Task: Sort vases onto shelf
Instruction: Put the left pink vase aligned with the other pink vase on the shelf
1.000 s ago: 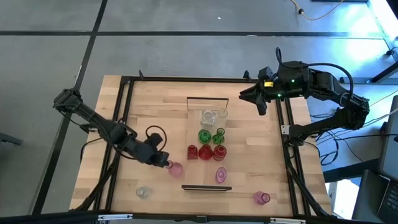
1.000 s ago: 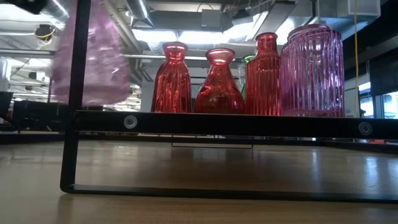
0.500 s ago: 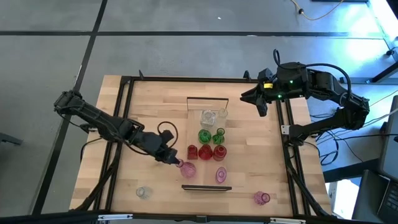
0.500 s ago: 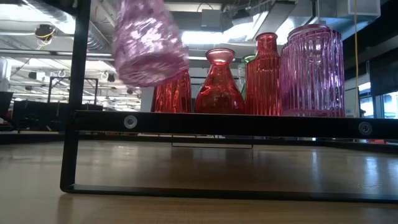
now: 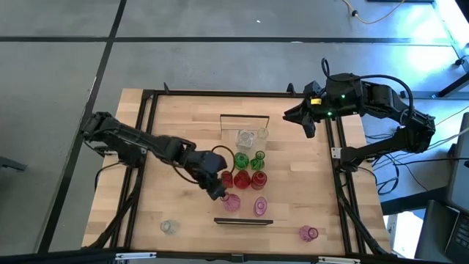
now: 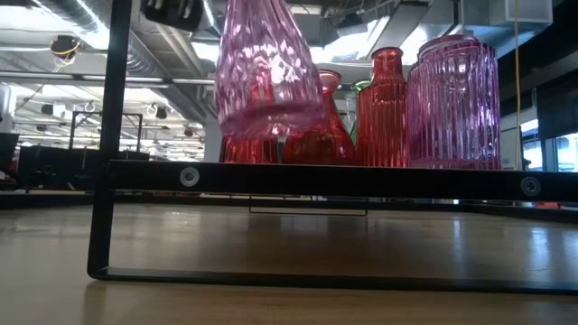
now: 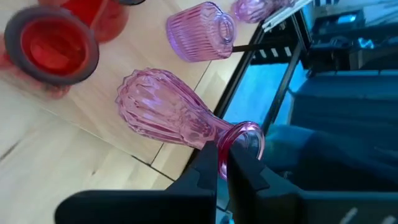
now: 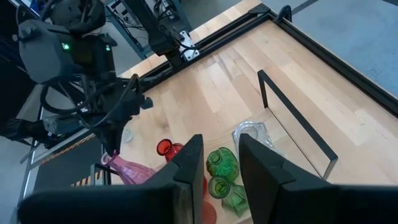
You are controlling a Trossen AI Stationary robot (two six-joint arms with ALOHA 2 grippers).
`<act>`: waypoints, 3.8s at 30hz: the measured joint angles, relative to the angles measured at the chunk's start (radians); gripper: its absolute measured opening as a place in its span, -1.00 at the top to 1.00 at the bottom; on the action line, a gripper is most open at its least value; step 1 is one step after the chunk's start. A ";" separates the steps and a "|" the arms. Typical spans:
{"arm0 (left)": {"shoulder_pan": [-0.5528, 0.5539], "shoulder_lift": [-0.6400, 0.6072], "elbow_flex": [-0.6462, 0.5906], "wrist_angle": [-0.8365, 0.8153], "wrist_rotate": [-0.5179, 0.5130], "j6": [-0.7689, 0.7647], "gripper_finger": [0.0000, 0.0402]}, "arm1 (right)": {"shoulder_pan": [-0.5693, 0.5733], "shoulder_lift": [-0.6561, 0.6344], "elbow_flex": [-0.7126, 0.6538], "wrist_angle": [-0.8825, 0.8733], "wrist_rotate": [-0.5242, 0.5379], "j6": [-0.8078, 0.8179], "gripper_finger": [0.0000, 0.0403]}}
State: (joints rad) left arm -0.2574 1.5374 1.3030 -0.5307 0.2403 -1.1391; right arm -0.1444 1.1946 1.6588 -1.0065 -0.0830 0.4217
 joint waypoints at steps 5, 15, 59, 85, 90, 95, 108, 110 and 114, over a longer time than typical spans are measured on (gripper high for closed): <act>0.025 0.031 0.037 -0.039 0.033 0.059 0.97 | 0.000 0.000 0.000 0.002 -0.008 0.000 0.58; 0.056 0.148 0.041 0.070 0.189 0.150 0.97 | 0.000 0.002 0.000 0.011 -0.025 -0.001 0.58; 0.070 0.156 0.229 -0.153 0.042 0.176 0.91 | 0.000 0.000 0.000 -0.013 -0.042 -0.038 0.58; 0.079 0.157 0.199 -0.124 0.081 0.233 0.80 | 0.000 0.000 0.000 -0.013 -0.042 -0.005 0.58; 0.089 0.148 0.200 -0.125 0.084 0.211 0.80 | 0.000 0.000 0.000 -0.013 -0.042 -0.004 0.58; 0.075 0.136 0.200 -0.150 0.066 0.186 0.92 | 0.000 0.000 0.000 -0.013 -0.042 -0.004 0.58; -0.006 0.133 0.201 -0.328 -0.120 0.125 1.00 | 0.000 0.000 0.000 -0.014 -0.042 -0.011 0.58; -0.007 0.132 0.184 -0.345 -0.120 0.126 1.00 | 0.000 0.000 0.000 -0.015 -0.042 -0.011 0.58; -0.021 0.131 0.076 -0.244 -0.069 0.111 1.00 | 0.000 0.000 0.000 -0.025 -0.053 -0.015 0.58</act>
State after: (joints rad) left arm -0.2782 1.6688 1.3787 -0.7748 0.1711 -1.0285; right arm -0.1441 1.1950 1.6588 -1.0317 -0.1359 0.4071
